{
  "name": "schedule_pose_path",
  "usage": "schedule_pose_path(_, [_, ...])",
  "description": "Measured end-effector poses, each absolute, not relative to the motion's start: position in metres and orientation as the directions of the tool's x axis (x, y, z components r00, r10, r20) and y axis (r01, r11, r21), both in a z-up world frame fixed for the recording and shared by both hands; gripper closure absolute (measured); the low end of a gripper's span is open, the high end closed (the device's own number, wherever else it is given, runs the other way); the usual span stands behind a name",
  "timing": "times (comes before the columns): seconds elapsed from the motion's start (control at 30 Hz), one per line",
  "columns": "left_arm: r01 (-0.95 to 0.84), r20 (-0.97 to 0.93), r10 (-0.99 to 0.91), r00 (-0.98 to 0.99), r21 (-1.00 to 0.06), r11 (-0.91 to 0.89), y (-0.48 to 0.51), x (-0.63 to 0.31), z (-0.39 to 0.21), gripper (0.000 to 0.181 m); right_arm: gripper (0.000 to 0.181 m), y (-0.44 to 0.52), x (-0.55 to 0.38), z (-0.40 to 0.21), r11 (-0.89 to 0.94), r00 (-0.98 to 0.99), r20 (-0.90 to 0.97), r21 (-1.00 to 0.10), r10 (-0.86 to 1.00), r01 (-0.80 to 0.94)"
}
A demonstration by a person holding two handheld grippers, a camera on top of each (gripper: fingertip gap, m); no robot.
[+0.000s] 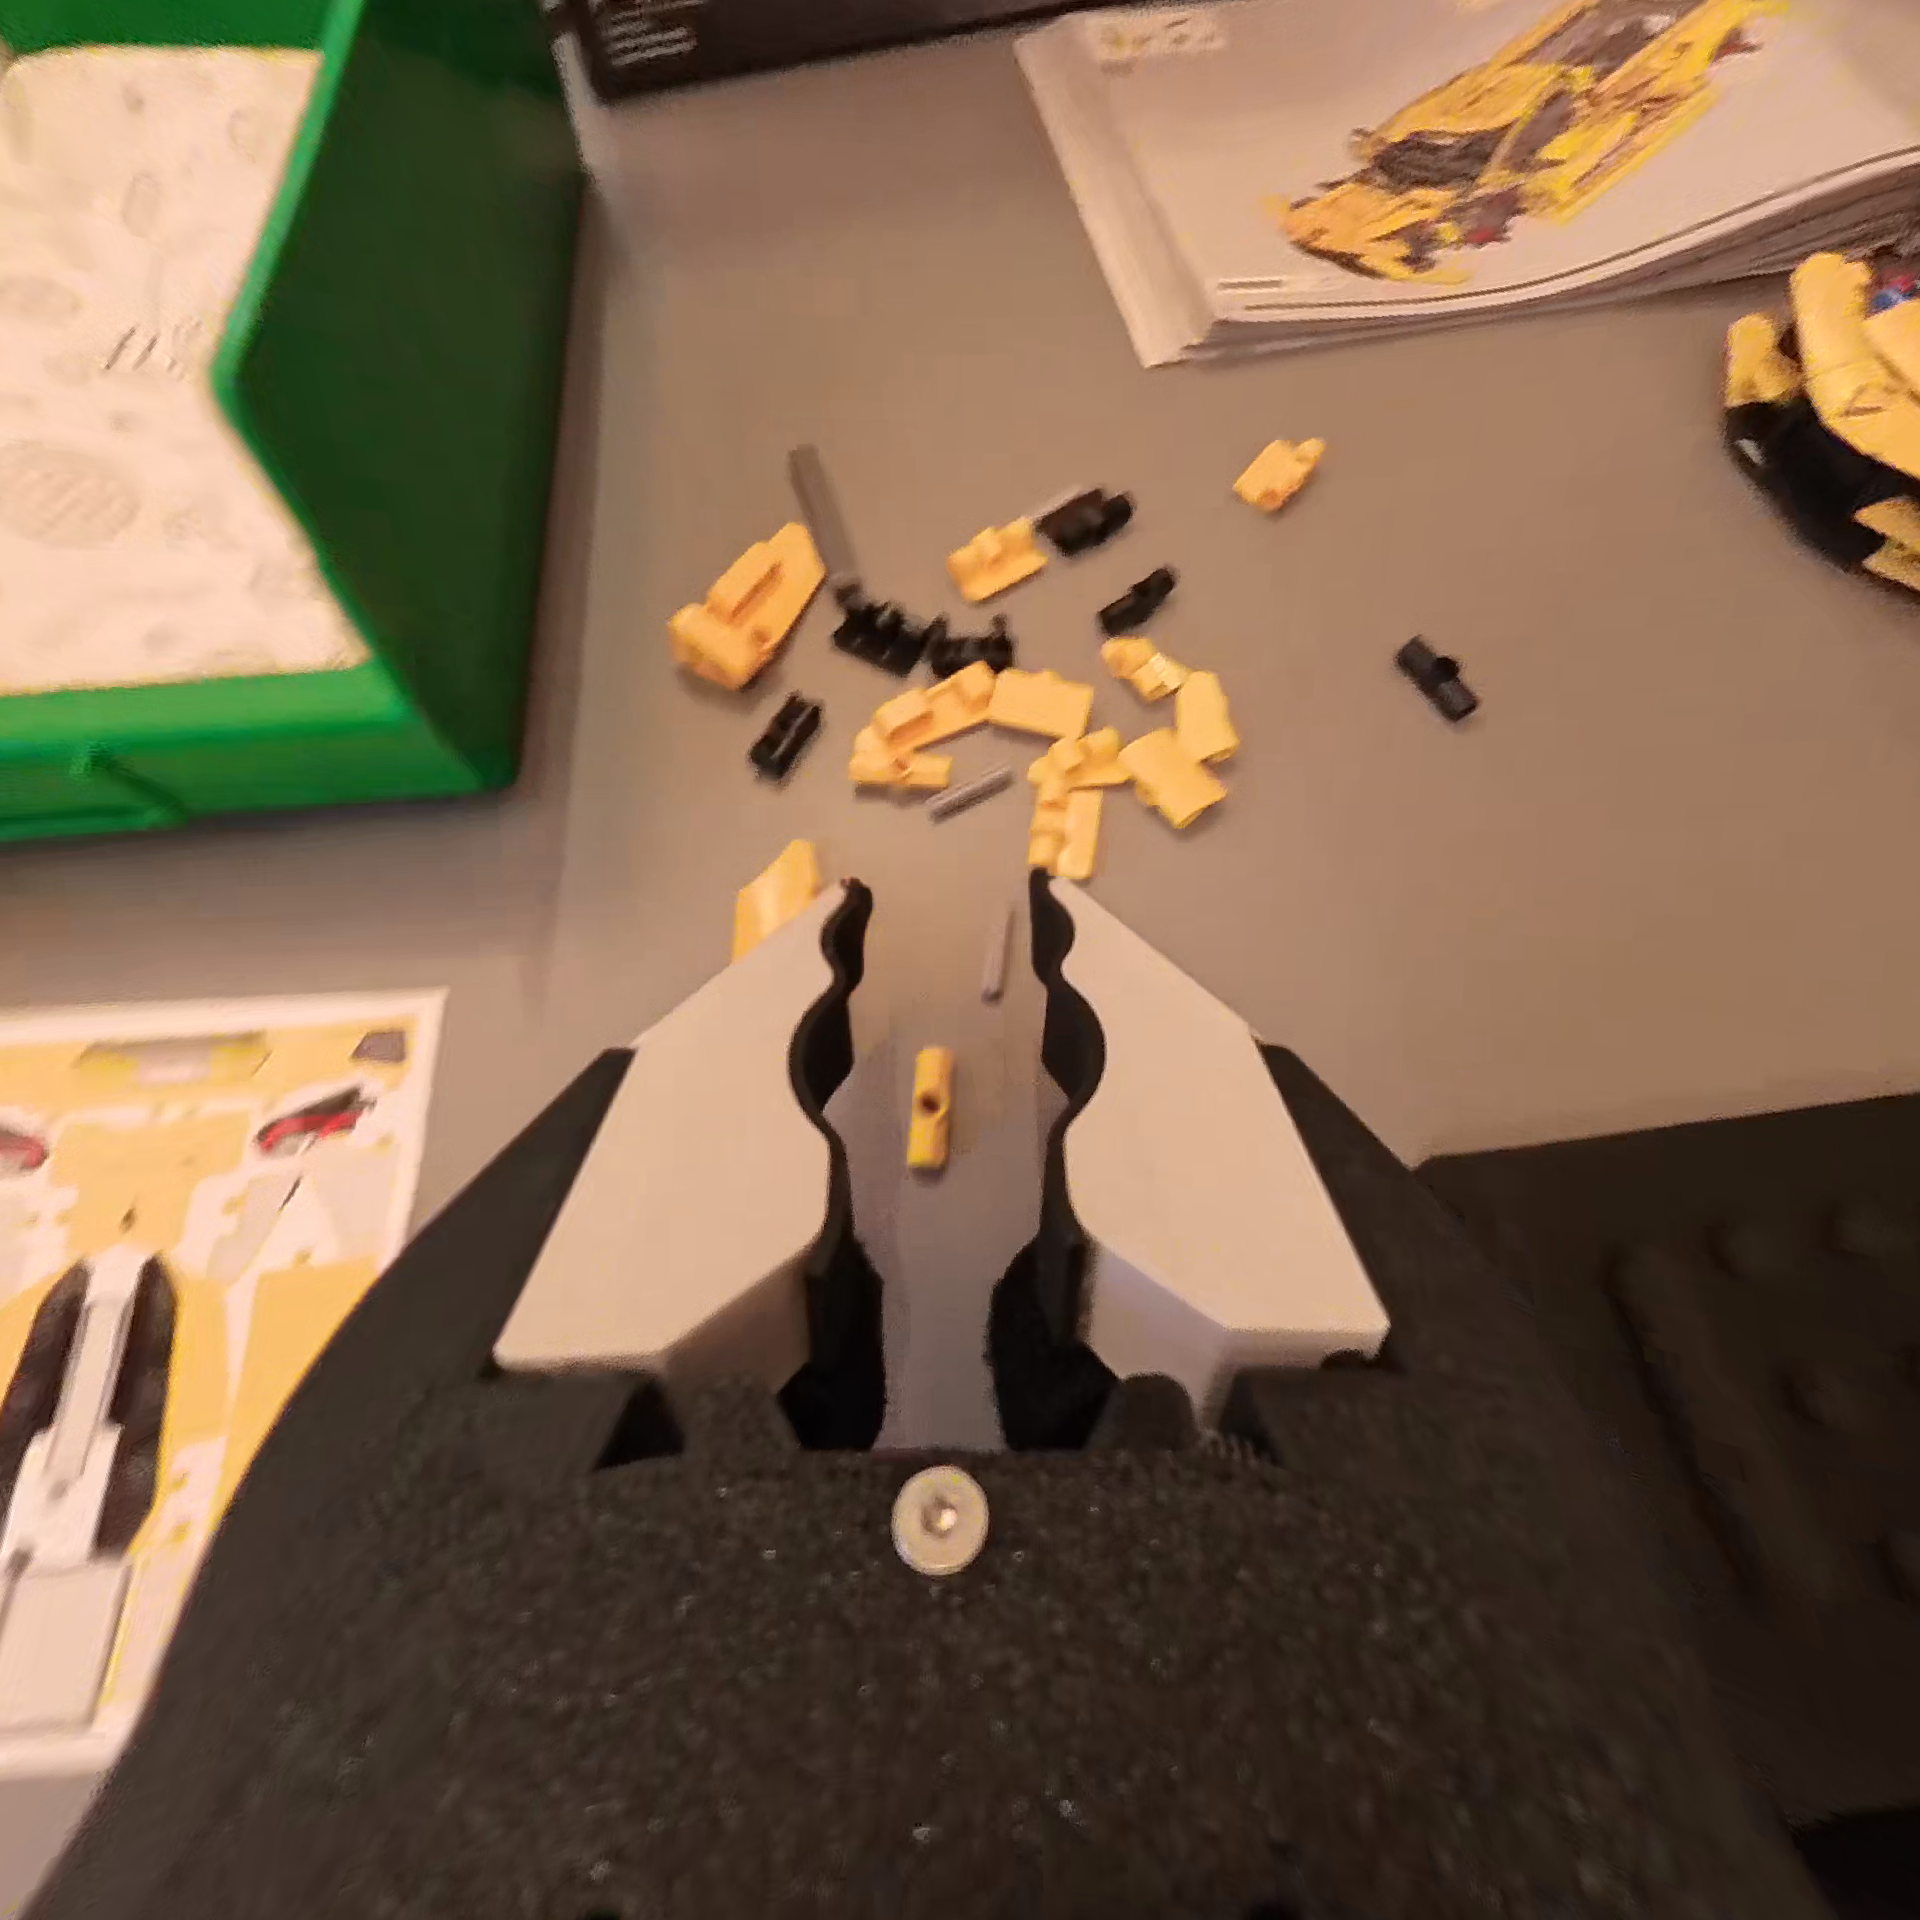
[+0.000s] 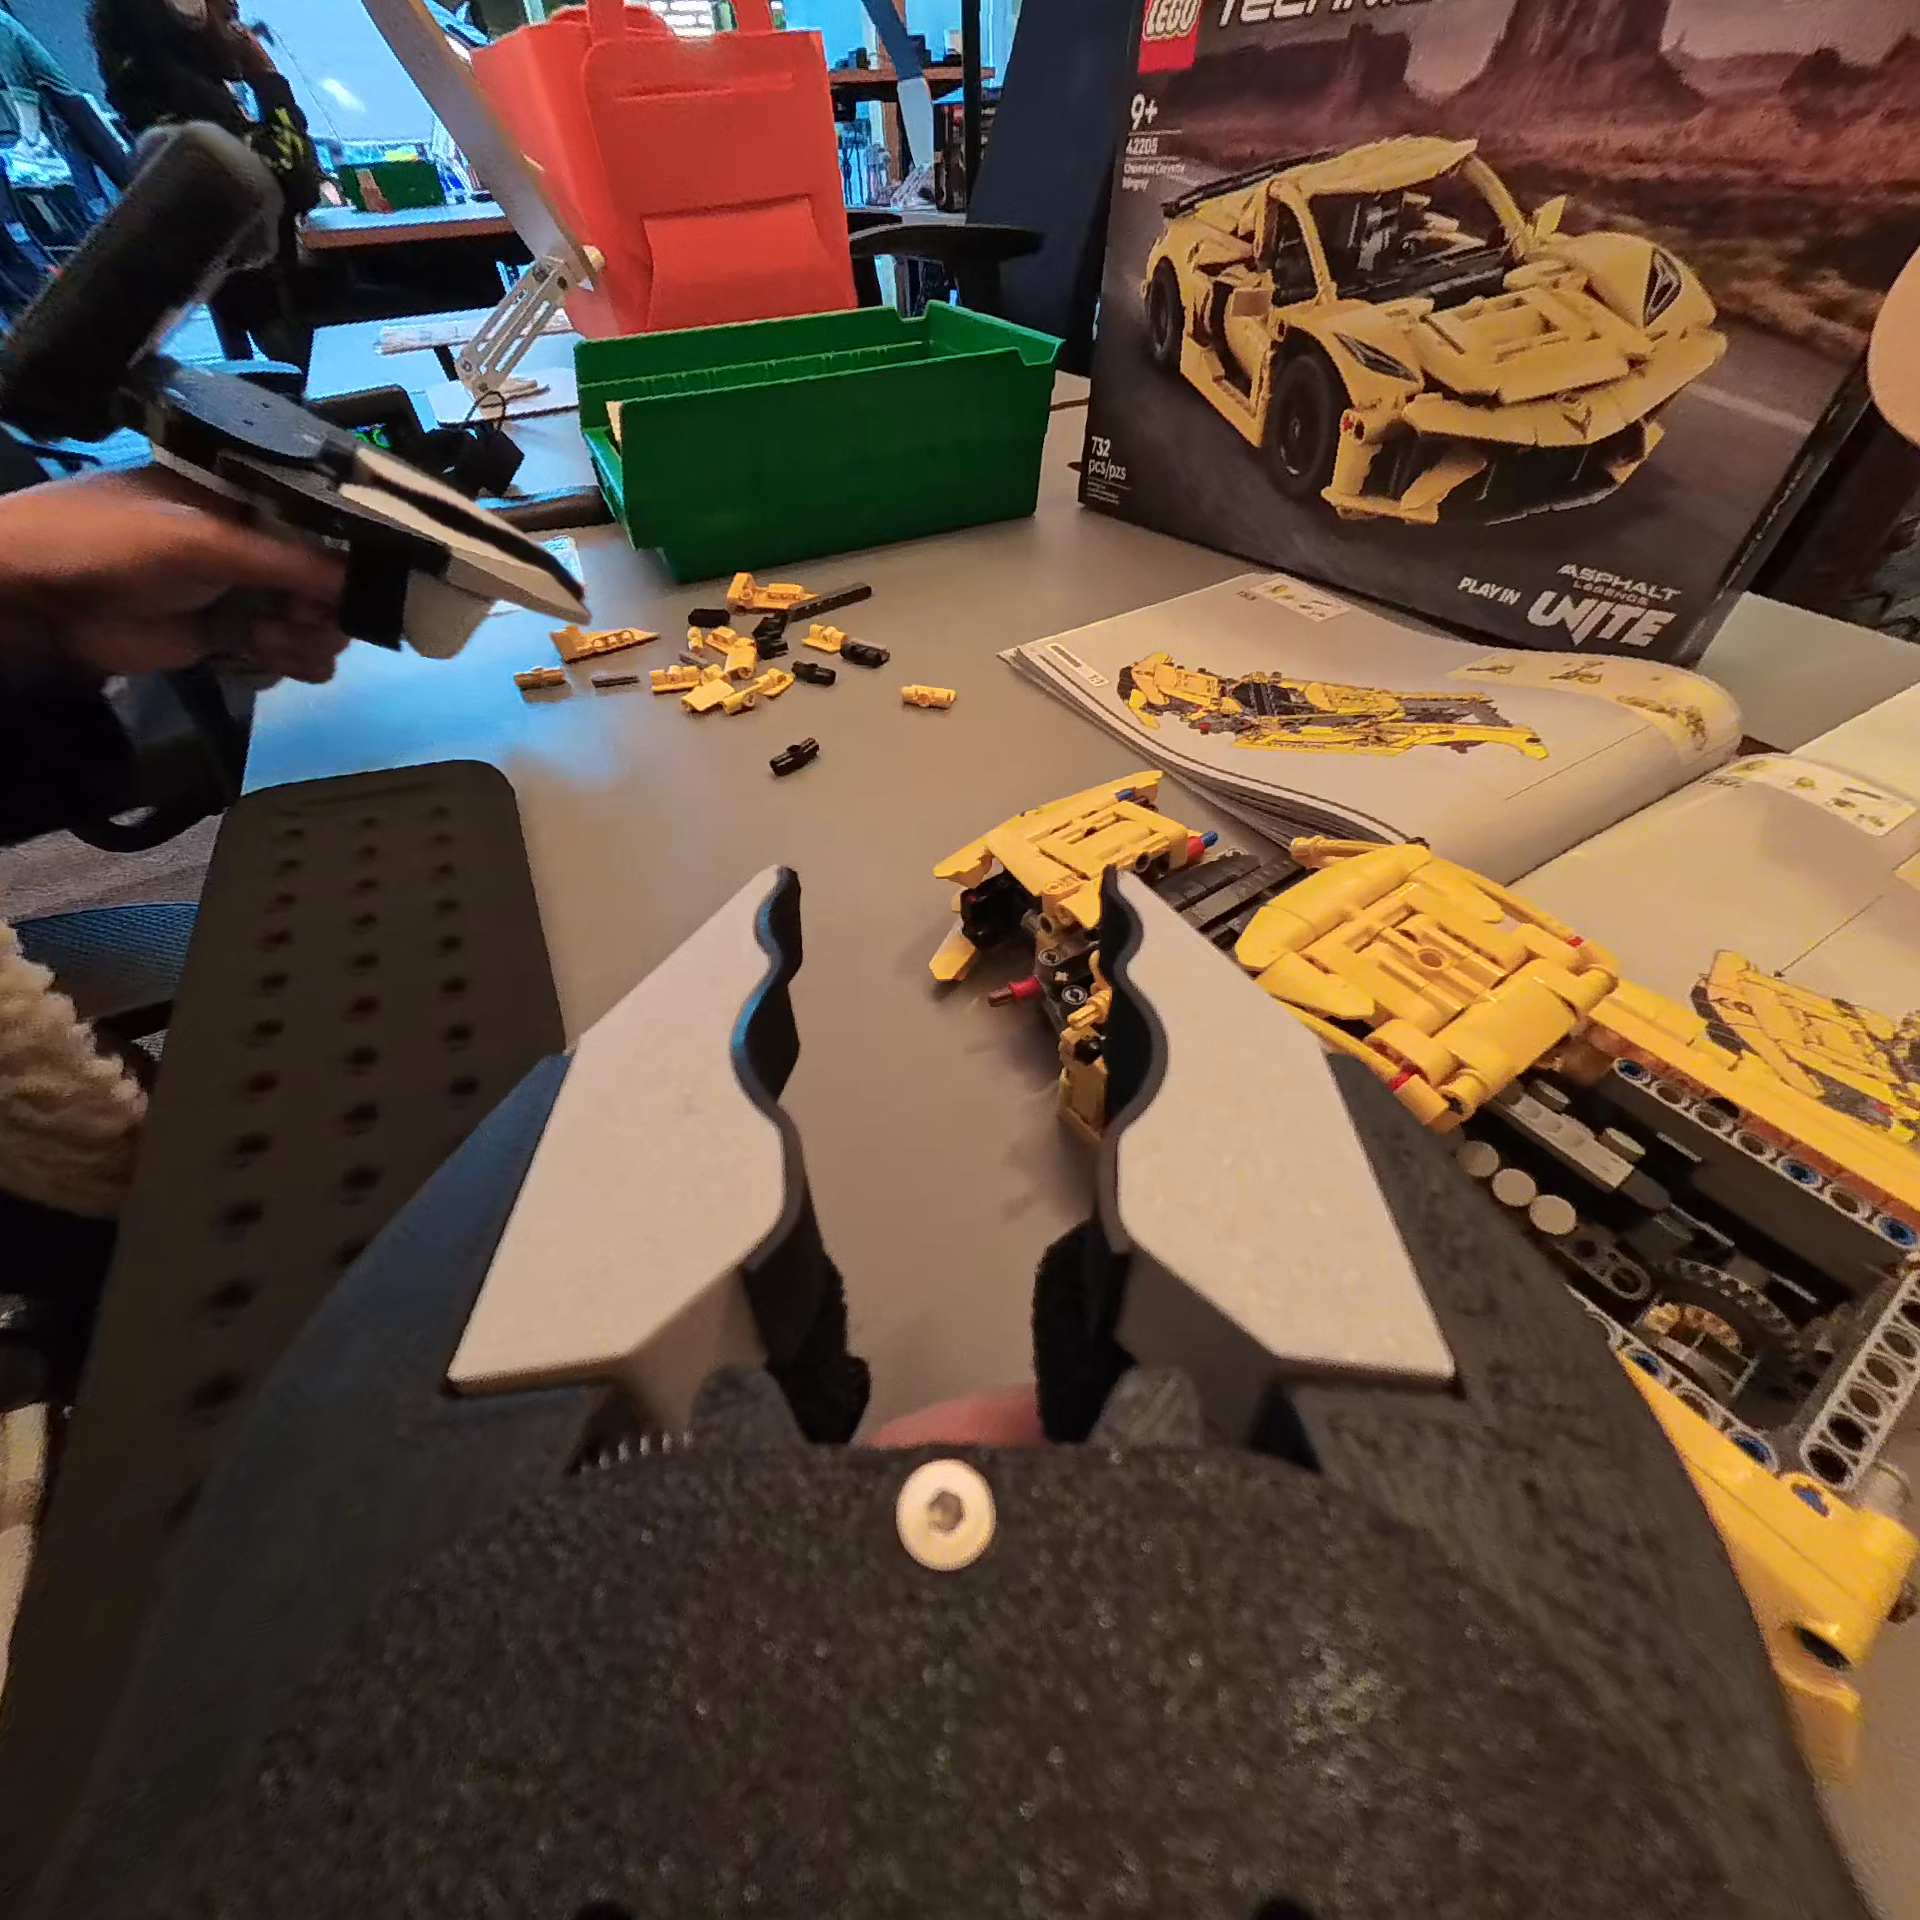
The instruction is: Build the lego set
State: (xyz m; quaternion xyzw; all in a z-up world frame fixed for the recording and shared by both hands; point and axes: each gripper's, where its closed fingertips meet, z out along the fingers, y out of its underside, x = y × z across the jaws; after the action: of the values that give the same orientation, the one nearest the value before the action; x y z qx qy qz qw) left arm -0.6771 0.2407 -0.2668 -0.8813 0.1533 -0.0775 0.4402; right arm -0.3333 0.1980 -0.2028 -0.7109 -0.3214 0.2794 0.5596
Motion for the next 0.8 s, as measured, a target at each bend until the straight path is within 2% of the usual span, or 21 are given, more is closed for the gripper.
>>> schedule_pose_path(0.13, [-0.301, -0.033, -0.445, 0.895, -0.782, -0.546, 0.254, -0.642, -0.276, 0.150, 0.125, 0.199, -0.333, -0.205, -0.181, 0.638, -0.053, -0.974, 0.769, 0.138])
schedule_pose_path(0.37, [-0.344, -0.041, -0.486, 0.873, -0.758, -0.554, 0.270, -0.628, -0.285, 0.150, 0.127, 0.201, -0.330, -0.205, -0.190, 0.645, -0.063, -0.973, 0.762, 0.130])
schedule_pose_path(0.8, [-0.395, -0.138, -0.448, 0.884, -0.732, -0.555, 0.297, -0.659, -0.282, 0.150, 0.128, 0.202, -0.330, -0.206, -0.204, 0.638, -0.079, -0.971, 0.766, 0.126])
